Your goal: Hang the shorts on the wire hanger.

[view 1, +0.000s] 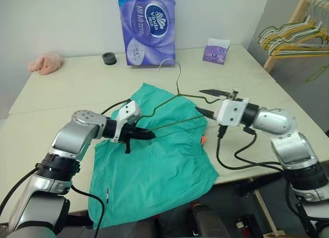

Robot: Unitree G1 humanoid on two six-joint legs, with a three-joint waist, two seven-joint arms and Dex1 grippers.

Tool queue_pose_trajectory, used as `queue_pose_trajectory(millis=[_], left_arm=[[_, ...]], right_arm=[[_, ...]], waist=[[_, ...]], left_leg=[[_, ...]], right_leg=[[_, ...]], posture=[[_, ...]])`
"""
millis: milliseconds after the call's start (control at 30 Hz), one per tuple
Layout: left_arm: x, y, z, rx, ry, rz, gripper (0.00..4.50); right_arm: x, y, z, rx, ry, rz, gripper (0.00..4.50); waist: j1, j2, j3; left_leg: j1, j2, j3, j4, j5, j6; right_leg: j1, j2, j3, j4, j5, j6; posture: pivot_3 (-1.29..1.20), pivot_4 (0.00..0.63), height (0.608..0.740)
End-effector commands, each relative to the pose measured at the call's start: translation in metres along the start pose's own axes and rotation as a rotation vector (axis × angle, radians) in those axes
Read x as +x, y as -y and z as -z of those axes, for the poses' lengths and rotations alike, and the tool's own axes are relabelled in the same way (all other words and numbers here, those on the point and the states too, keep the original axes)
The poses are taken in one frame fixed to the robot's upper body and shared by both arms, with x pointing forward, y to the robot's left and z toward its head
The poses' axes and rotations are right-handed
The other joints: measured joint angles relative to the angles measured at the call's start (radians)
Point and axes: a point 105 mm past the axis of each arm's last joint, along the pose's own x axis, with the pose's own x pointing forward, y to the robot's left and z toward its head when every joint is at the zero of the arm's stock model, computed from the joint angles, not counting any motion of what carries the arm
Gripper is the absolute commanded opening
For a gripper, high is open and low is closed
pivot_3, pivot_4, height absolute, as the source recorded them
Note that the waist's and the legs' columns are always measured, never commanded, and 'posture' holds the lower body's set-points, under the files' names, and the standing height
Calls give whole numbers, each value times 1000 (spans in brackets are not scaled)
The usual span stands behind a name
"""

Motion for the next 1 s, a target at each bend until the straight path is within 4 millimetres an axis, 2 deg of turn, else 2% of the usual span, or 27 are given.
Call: queue_pose_trajectory(millis=[33,67,200,467,567,933,1000], left_arm=[[-10,-7,-8,155,-36,-71,0],[-11,-9,-7,191,-57,-84,0],[-15,-12,-10,278,-82,-104,0],[-14,0,-8,318,-101,-53,0],[-14,2,-8,322,-104,-51,0],[-16,9,-9,313,-98,-29,0],[-15,10,-12,316,-86,-25,0]], right_arm=[[-21,1,0,227,-53,-79,4115],[-23,0,1,269,-73,-96,4404],[-22,-18,-1,369,-121,-230,4404],[13,-40,12,395,-173,-344,4404],[18,-42,15,418,-171,-376,3851],[14,-58,23,452,-198,-479,76],[12,-61,23,451,-199,-491,33]], waist=[[2,0,0],[2,0,0],[-3,1,0],[-8,1,0],[-7,1,0],[-1,1,0],[-2,1,0]], left_leg=[[0,0,0,0,0,0],[0,0,0,0,0,0],[1,1,0,-1,0,0],[0,1,0,-1,0,0],[-1,1,0,-1,0,0],[-1,1,-1,-1,0,0],[-1,1,-1,-1,0,0]], right_leg=[[0,0,0,0,0,0],[0,0,0,0,0,0],[0,0,0,0,0,-1],[-1,1,-1,0,-3,2],[-1,0,0,-1,-2,1],[-2,0,-1,0,-1,-1],[-2,1,-1,0,-1,-1]], posture=[[-186,126,740],[-190,127,740],[-200,126,740],[-181,118,740],[-170,116,740],[-159,113,740],[-161,112,740]])
